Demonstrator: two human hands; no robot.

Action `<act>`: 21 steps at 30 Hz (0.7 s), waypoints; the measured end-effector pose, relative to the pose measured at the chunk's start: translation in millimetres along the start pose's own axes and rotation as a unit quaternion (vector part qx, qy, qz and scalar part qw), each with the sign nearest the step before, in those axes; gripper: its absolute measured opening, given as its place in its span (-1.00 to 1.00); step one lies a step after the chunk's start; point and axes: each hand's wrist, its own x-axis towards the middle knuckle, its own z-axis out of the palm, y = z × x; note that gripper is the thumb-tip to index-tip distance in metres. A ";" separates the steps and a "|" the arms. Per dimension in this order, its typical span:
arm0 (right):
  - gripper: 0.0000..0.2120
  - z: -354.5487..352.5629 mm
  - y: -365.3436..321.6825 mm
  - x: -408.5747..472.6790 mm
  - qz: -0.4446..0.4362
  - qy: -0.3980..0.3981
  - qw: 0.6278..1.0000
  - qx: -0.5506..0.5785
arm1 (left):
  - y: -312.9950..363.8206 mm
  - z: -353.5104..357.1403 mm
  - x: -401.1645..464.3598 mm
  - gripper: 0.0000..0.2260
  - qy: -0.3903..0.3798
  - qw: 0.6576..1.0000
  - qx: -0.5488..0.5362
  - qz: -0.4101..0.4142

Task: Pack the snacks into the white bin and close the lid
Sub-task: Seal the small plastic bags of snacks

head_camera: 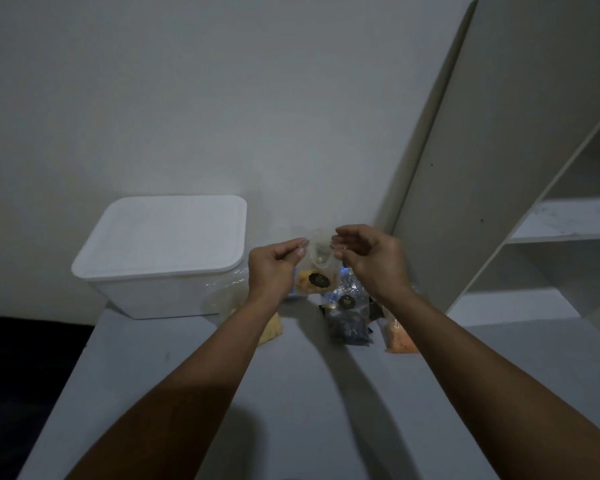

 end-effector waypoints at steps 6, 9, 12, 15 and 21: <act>-0.72 -10.1 -3.1 12.6 -0.010 0.016 0.999 -0.034 | 3.3 -10.6 11.6 -0.85 0.030 0.999 0.028 0.014; -0.73 -12.6 -9.8 17.0 -0.005 0.008 0.999 -0.038 | 6.0 -13.9 13.7 -0.88 0.019 0.999 0.033 0.012; -0.73 -12.9 -16.5 19.1 0.004 -0.008 0.999 -0.031 | 9.9 -13.9 13.7 -0.93 0.008 1.000 0.021 0.020; -0.71 -14.4 -18.9 20.7 0.017 -0.050 0.998 -0.040 | 12.4 -14.4 14.4 -0.91 0.003 0.999 0.039 0.032; -0.80 -11.0 -24.7 22.8 0.019 -0.066 0.995 -0.071 | 17.0 -16.0 15.6 -0.92 -0.005 0.998 0.054 0.030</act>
